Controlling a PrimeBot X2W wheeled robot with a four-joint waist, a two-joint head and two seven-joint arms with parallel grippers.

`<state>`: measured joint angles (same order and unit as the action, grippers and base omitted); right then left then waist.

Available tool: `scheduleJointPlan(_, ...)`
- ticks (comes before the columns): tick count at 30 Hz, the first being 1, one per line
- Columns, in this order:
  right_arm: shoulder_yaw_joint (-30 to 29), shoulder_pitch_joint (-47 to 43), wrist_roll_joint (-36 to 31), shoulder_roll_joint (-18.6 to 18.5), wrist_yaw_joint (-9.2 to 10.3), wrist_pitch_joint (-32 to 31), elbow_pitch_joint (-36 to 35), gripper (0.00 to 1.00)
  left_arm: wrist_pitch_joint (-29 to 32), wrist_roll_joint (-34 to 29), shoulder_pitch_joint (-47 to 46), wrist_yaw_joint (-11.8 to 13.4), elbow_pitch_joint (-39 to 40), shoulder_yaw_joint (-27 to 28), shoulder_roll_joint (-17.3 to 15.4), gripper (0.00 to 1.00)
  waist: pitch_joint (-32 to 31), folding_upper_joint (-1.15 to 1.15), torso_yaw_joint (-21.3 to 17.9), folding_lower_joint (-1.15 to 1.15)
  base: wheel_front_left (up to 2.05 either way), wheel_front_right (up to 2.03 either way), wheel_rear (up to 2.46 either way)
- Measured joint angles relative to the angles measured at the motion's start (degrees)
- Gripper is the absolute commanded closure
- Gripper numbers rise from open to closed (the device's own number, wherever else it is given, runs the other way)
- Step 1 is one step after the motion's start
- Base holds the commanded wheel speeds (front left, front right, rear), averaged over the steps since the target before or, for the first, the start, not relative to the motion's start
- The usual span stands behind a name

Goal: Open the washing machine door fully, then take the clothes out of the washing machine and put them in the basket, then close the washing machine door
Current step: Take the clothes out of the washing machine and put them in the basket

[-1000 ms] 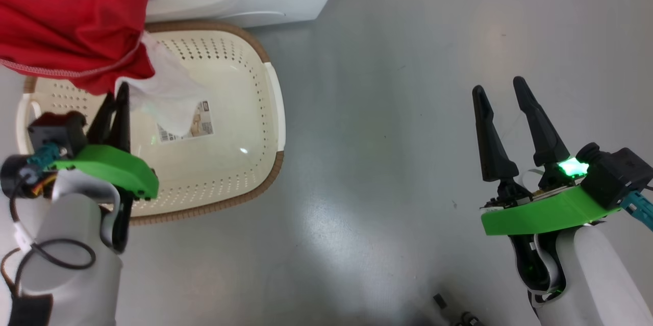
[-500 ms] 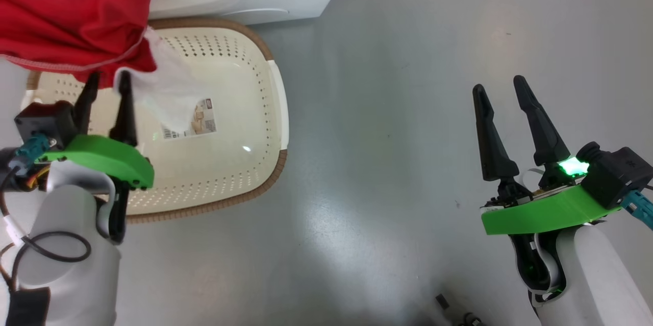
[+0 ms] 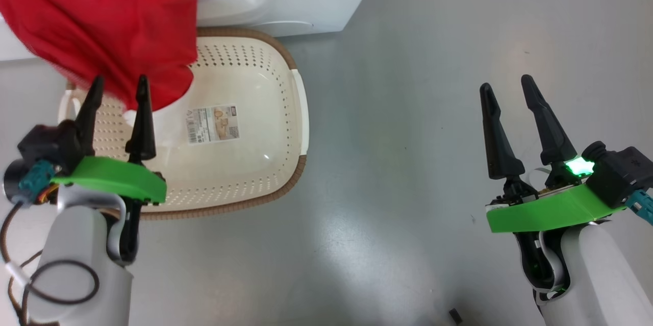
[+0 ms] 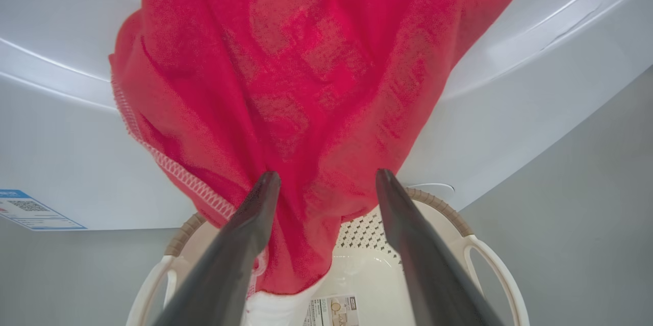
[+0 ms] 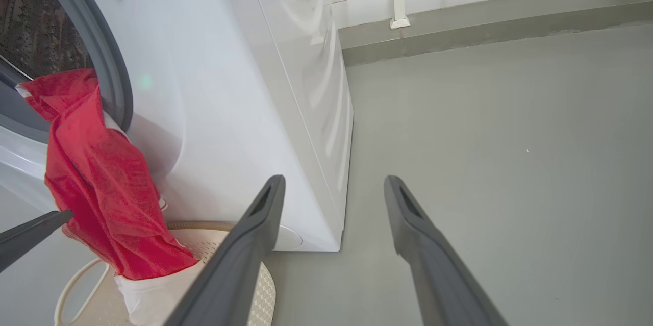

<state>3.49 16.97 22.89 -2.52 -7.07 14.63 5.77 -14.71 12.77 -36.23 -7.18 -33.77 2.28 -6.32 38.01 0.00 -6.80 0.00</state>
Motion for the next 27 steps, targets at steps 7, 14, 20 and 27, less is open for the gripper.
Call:
scheduleJointPlan(7,-0.75,-0.05,-1.43,-0.11,0.00,0.00,0.20,0.00,0.00,-0.09,5.27,0.00,7.33,1.52,0.98,0.00,-1.30,0.00,1.16,0.00,0.00,0.00,0.00)
scheduleJointPlan(14,-0.87,-0.31,-1.77,-0.20,0.00,0.00,0.42,0.00,-0.01,-1.35,11.46,0.00,14.99,2.29,1.71,0.00,-2.51,0.00,1.76,0.00,0.00,0.00,0.00)
scheduleJointPlan(20,-0.85,-0.38,-1.77,-0.23,0.00,0.00,0.46,0.00,-0.01,-1.60,16.56,0.00,20.54,4.11,2.61,0.00,-3.01,0.00,1.66,0.00,0.00,0.00,0.00)
scheduleJointPlan(27,-0.86,-0.55,-1.79,-0.29,0.00,0.00,0.52,0.00,-0.01,-2.71,18.40,0.00,23.23,4.14,3.36,0.00,-3.13,0.00,1.83,0.00,0.00,0.00,0.00)
